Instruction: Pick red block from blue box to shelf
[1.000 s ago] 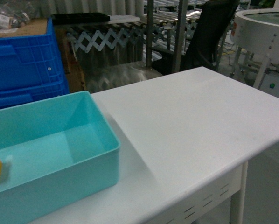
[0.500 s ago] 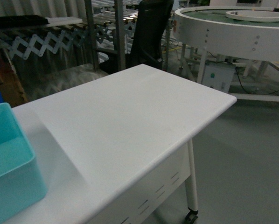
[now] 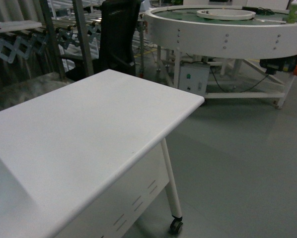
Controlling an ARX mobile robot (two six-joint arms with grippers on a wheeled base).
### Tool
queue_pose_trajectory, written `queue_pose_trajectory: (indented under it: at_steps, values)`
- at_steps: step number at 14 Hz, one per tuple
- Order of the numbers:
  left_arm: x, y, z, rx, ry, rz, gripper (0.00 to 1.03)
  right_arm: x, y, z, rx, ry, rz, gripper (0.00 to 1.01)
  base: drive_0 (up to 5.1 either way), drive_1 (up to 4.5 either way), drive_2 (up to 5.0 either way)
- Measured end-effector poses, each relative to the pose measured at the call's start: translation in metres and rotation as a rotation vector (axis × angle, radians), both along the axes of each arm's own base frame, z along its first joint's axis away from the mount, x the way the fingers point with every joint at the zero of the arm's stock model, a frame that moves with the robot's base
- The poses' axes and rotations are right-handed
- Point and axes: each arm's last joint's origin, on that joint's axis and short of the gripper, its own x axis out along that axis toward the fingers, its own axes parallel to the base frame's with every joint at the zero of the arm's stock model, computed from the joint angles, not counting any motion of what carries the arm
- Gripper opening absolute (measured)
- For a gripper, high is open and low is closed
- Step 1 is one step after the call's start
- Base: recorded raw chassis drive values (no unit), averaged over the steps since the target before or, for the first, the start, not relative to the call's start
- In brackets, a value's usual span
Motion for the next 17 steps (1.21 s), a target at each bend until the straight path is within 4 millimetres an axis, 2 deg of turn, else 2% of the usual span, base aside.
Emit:
queue_pose_trajectory:
  at_steps: [17]
  values:
    - [0.0, 0.0, 0.0, 0.0, 0.0, 0.0, 0.98, 0.0, 0.0, 0.0, 0.0, 0.0, 0.0, 0.29, -1.5, -1.52, -1.5]
